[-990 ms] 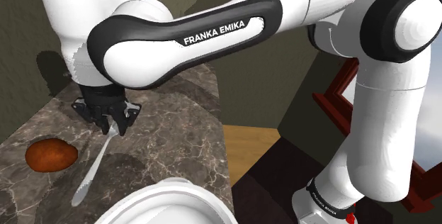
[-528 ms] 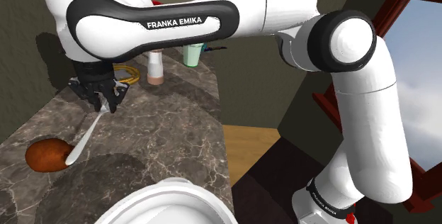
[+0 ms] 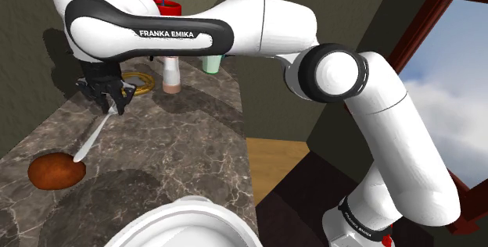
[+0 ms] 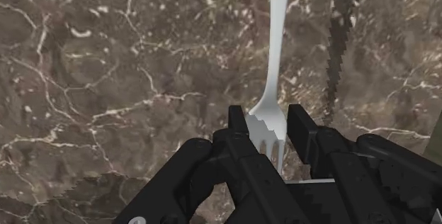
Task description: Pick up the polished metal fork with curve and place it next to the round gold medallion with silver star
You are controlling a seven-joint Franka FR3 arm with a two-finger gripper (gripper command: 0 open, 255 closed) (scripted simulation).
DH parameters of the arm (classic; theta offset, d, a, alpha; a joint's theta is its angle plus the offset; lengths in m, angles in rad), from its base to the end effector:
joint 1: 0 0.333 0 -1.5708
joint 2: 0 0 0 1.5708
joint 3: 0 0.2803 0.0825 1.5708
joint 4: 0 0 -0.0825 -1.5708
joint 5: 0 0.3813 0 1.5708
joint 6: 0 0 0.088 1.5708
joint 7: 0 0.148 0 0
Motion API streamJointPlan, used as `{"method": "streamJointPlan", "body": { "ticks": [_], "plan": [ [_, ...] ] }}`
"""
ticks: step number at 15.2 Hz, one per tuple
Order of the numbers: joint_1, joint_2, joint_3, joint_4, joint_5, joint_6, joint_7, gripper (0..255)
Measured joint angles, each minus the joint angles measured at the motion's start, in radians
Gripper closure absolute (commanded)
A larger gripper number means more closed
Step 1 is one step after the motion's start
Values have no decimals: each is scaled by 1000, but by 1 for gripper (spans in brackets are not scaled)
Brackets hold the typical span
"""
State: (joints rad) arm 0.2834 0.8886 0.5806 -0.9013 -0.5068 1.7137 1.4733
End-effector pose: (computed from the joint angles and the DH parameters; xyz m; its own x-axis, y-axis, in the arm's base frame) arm 0.6239 0.4038 0.3399 0.7407 -0.6686 0.0653 -0.6690 -0.7430 -0.0185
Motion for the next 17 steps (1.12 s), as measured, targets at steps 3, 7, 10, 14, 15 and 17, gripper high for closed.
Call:
{"method": "streamJointPlan", "body": {
  "ticks": [3, 7, 10, 14, 15, 17],
  "plan": [
    [-12, -1, 0, -45, -3, 39, 9, 255],
    [-24, 8, -3, -89, -9, 87, 19, 255],
    [-34, 8, -5, -135, -14, 129, 31, 255],
    [-34, 16, -7, -140, -17, 142, 33, 255],
    [-34, 17, -7, -140, -17, 142, 33, 255],
    [-34, 17, -8, -139, -17, 142, 33, 255]
  ]
}}
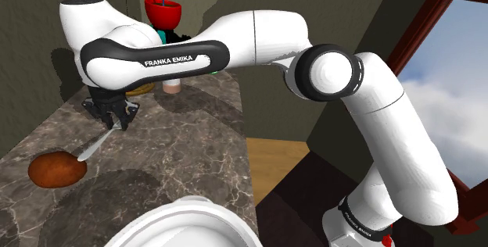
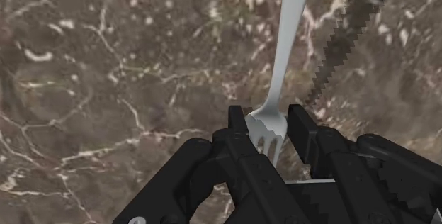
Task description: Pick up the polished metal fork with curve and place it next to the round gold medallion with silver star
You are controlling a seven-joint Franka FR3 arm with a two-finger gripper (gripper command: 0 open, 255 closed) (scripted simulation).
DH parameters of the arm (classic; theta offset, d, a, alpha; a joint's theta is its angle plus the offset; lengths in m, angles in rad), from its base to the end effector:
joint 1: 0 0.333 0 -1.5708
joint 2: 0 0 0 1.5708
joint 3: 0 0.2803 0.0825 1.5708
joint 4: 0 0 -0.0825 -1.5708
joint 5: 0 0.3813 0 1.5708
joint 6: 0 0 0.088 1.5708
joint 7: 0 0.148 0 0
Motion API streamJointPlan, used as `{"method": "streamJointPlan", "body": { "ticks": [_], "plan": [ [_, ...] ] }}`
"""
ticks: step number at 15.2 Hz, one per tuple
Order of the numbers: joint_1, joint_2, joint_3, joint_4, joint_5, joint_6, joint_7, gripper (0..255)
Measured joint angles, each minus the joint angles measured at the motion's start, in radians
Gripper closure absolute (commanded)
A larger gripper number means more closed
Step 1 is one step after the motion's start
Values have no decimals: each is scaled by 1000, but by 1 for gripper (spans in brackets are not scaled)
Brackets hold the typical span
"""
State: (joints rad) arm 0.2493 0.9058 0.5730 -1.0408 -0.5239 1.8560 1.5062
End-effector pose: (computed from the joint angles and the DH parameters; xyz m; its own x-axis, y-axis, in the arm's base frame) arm 0.6234 0.4043 0.2787 0.7409 -0.6685 0.0655 -0.6689 -0.7431 -0.0189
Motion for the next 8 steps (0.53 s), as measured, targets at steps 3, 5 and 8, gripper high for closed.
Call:
{"method": "streamJointPlan", "body": {
  "ticks": [3, 5, 8],
  "plan": [
    [0, 0, 0, 0, 0, 0, 0, 0],
    [0, 0, 0, 0, 0, 0, 0, 0],
    [6, 1, 0, 20, 2, -16, -4, 0]
  ]
}}
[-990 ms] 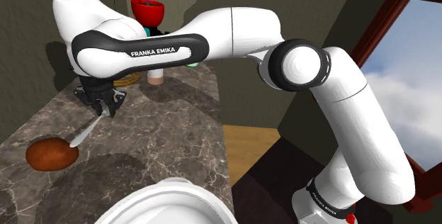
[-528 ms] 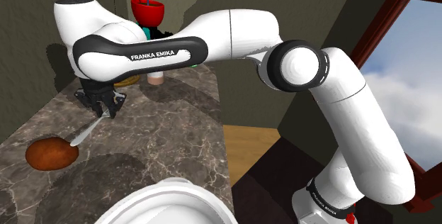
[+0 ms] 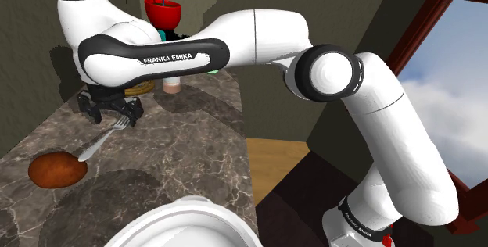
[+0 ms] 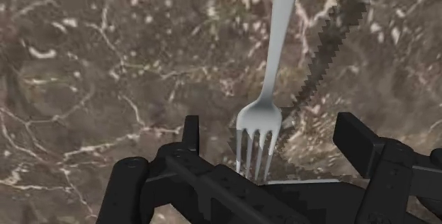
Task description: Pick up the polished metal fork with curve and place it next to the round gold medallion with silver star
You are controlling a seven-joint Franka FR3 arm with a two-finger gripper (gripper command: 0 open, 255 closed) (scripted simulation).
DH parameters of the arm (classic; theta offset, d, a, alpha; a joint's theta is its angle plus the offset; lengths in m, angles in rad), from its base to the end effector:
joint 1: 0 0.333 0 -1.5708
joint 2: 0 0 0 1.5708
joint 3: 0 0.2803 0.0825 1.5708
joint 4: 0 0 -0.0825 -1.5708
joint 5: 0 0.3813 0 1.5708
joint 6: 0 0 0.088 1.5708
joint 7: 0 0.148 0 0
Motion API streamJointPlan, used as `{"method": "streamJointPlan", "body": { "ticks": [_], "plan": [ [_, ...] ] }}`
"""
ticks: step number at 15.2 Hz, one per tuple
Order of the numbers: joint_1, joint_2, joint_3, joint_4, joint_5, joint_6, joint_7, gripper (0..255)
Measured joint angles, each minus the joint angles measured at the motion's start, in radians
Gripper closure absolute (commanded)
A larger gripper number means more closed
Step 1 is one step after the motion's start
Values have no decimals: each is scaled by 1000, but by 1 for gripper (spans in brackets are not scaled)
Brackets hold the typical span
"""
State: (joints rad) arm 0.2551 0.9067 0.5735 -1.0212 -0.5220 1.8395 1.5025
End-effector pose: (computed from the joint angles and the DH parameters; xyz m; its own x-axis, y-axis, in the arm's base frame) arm 0.6240 0.4051 0.2852 0.7408 -0.6686 0.0654 -0.6689 -0.7431 -0.0192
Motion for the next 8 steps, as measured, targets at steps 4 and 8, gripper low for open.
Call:
{"method": "streamJointPlan", "body": {
  "ticks": [4, 8],
  "plan": [
    [10, -34, 11, 44, 14, -71, -10, 0],
    [14, -30, 10, 62, 14, -85, -14, 0]
  ]
}}
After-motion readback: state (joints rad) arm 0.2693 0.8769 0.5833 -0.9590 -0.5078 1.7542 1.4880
